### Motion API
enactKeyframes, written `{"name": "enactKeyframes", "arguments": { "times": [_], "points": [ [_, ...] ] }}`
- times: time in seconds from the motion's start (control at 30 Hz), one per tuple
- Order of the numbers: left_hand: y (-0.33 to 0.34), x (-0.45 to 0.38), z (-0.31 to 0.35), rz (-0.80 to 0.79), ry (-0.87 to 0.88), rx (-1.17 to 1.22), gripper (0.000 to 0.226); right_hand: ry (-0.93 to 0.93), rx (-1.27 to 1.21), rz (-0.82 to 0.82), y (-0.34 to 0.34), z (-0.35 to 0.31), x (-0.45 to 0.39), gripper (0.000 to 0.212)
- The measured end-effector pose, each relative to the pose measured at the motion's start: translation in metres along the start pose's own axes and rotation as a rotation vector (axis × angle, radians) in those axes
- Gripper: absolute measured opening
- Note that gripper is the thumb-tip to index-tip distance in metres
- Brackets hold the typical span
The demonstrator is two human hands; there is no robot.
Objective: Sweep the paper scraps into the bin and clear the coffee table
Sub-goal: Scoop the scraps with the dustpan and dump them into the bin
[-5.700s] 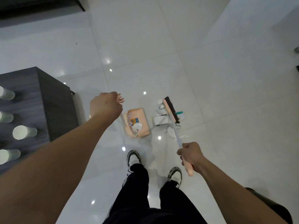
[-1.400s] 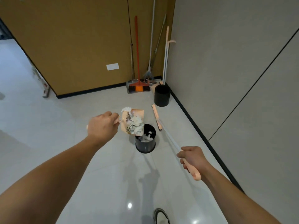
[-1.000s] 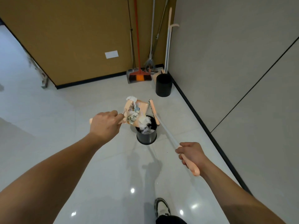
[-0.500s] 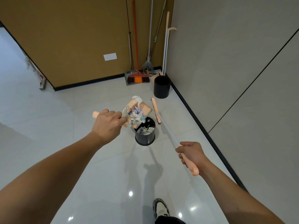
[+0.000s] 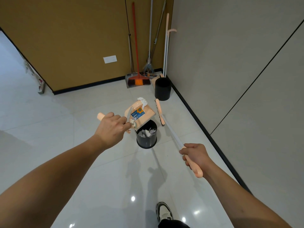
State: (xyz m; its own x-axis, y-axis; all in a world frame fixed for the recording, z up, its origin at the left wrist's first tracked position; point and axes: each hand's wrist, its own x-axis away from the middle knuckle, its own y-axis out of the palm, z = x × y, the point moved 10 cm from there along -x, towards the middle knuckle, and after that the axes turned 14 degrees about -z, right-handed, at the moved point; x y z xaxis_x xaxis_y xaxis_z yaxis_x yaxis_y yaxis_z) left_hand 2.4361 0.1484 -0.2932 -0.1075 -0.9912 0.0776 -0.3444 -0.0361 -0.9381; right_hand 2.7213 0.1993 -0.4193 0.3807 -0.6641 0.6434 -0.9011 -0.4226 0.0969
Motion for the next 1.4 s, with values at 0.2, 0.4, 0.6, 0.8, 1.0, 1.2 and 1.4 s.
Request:
{"name": "enactKeyframes", "arguments": {
  "times": [0.2, 0.4, 0.6, 0.8, 1.0, 1.2, 1.4],
  "points": [
    [0.0, -0.001, 0.004, 0.004, 0.046, -0.027, 0.017, 0.008, -0.018, 0.01, -0.001, 0.002, 0.002, 0.044],
    [-0.001, 0.005, 0.011, 0.002, 0.088, -0.078, 0.017, 0.011, -0.007, 0.017, -0.002, 0.003, 0.005, 0.043],
    [-0.006, 0.01, 0.004, 0.004, 0.064, -0.068, 0.016, -0.001, 0.045, 0.027, 0.0, 0.001, 0.005, 0.047],
    [-0.012, 0.017, -0.003, 0.015, 0.061, -0.063, 0.016, -0.017, 0.297, 0.035, 0.008, -0.019, 0.008, 0.044],
    [-0.02, 0.025, -0.008, 0.023, 0.072, -0.081, 0.021, -0.056, 0.667, 0.032, 0.029, -0.038, 0.024, 0.049],
    [-0.022, 0.045, -0.023, 0.016, 0.027, -0.065, 0.026, -0.066, 1.011, 0.1, 0.05, -0.043, 0.039, 0.043],
    [-0.013, 0.073, -0.04, 0.018, -0.026, -0.018, 0.023, 0.014, 1.037, 0.137, 0.053, -0.003, 0.065, 0.046]
  ]
}}
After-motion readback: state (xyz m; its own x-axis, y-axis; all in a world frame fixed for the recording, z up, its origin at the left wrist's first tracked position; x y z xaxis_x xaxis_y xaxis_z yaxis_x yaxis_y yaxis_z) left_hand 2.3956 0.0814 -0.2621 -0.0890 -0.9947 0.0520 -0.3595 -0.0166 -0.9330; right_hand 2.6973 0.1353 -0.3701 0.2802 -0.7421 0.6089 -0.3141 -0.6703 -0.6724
